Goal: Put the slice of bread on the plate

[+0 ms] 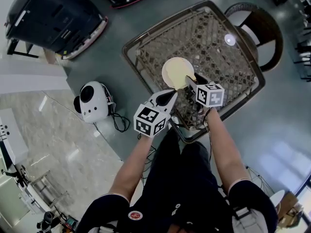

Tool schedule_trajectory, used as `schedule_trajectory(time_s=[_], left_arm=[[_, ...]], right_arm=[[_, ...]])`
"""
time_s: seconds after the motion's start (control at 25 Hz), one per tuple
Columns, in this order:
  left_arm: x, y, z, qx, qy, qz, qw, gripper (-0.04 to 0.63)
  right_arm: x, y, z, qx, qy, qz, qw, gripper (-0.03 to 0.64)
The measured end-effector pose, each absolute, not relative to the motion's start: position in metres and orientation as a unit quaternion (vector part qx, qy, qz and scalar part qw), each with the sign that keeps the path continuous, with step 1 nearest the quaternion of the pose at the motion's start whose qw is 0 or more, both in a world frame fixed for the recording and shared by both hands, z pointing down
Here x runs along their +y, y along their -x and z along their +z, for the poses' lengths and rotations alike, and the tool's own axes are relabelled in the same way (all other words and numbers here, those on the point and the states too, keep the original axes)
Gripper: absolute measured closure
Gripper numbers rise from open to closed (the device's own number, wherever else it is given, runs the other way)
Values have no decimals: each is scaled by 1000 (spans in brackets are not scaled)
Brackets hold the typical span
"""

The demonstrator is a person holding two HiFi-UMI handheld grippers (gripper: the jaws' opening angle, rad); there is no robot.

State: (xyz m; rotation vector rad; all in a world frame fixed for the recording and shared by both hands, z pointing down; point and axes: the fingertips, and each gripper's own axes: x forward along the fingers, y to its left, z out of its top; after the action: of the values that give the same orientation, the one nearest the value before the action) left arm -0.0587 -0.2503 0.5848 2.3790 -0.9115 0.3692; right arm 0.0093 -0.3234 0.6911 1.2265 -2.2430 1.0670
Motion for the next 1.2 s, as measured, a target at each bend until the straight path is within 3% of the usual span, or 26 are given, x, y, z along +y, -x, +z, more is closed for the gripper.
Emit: schedule_trajectory(time_s=[0.28, 0.56, 0.92, 1.2], left_arm=[[-252, 58, 581, -339, -890, 132, 275, 589], [-256, 55, 557, -335, -898, 118, 258, 589], [-257, 35, 494, -333, -915, 80, 215, 589], [-251, 20, 436, -341, -921, 52, 181, 589]], right_arm=[[-324, -14, 697, -788, -447, 376, 192, 433], [-326, -17, 638, -817, -444, 337, 149, 437], [-310, -27, 529, -858, -436, 263, 74, 569], [-298, -33, 452, -887, -410, 208, 34, 609]])
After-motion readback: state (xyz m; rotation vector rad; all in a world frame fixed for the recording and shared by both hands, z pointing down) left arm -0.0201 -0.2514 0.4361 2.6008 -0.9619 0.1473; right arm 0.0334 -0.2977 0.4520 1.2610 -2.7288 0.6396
